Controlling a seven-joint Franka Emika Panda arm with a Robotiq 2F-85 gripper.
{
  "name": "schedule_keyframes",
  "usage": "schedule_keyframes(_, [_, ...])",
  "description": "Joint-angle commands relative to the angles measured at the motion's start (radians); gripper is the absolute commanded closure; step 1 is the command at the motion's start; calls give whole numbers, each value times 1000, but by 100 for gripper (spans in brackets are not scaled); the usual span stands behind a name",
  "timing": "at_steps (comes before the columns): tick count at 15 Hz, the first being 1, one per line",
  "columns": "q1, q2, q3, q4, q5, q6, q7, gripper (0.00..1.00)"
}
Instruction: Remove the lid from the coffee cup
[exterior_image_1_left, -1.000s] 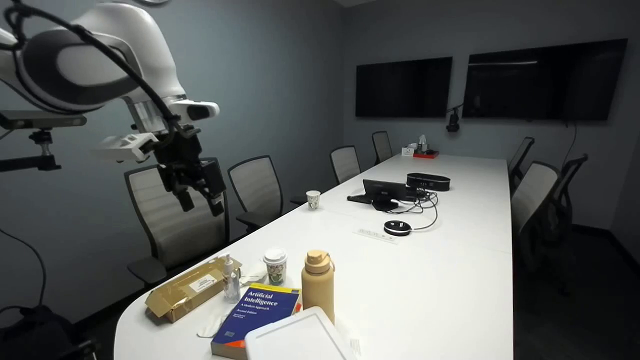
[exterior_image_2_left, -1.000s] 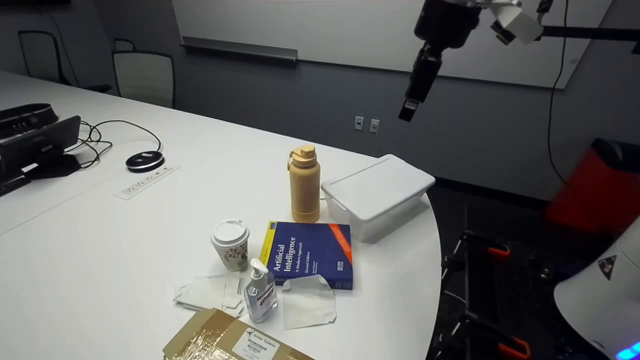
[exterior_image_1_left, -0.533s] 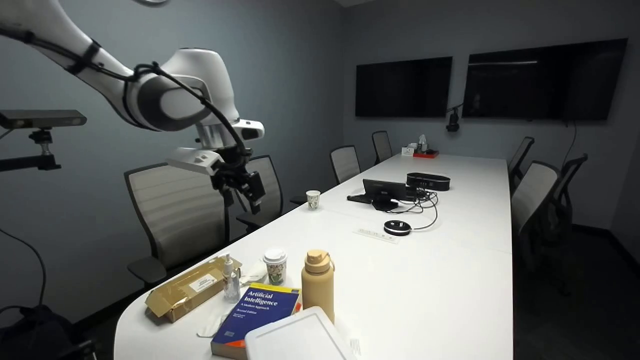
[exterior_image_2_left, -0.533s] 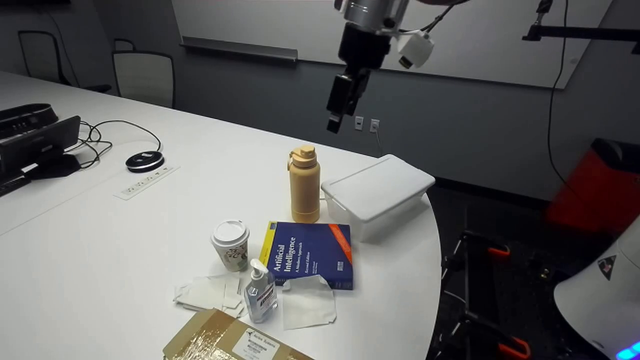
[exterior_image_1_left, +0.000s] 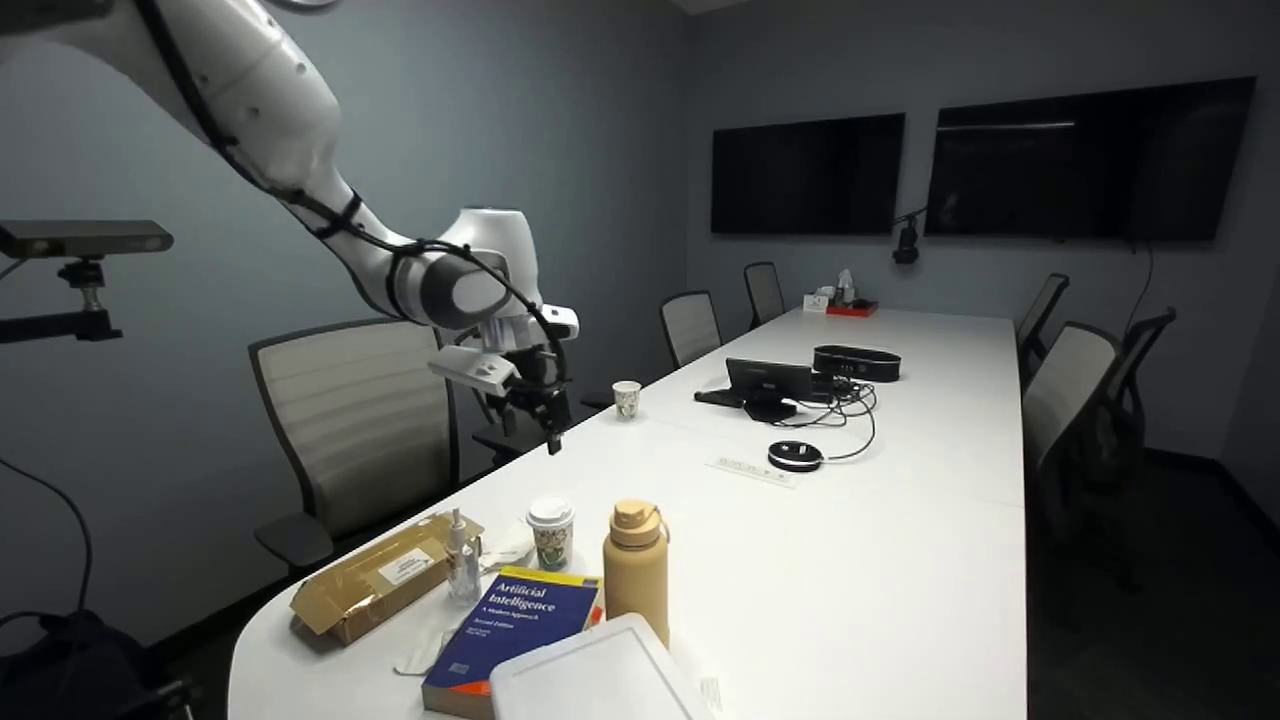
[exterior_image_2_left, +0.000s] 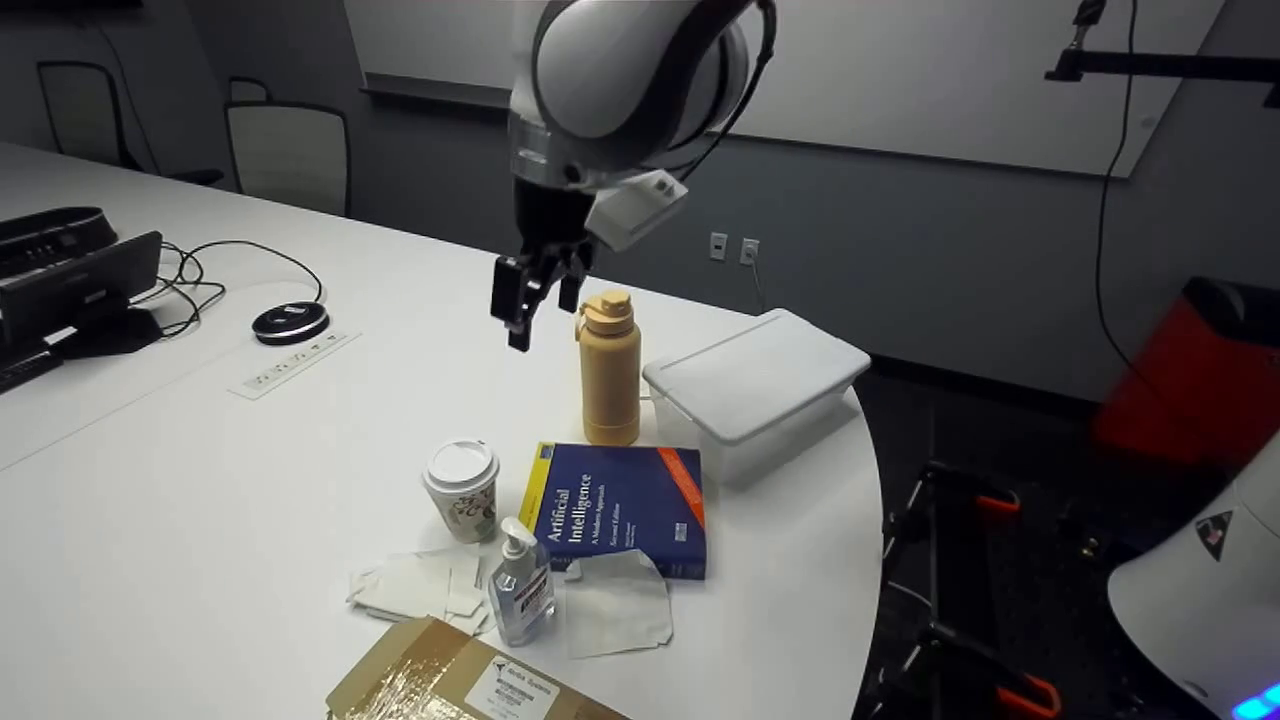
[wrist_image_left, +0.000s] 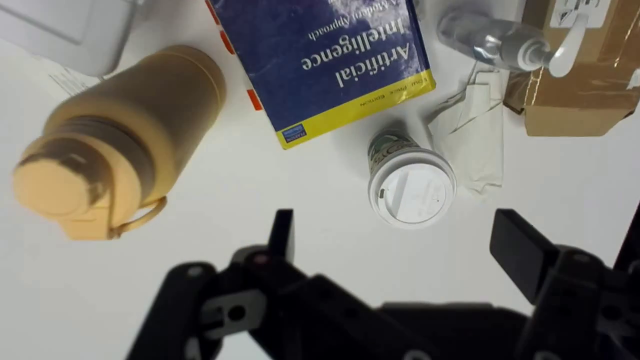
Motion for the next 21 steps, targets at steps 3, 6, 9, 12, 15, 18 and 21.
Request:
schedule_keyframes(3, [-2, 237, 20, 216, 10, 11, 70, 0])
schedule_keyframes(6, [-18, 307, 34, 274, 33, 6, 73, 0])
schedule_keyframes(9, [-29, 357, 41, 315, 53, 3, 68, 0])
schedule_keyframes(12, [-48, 398, 59, 345, 83, 0, 62, 0])
schedule_keyframes(15, [-64, 434, 69, 362, 103, 2, 62, 0])
schedule_keyframes(18, [-79, 468, 80, 376, 121, 6, 61, 0])
schedule_keyframes(21, [-84, 497, 88, 395, 131, 12, 61, 0])
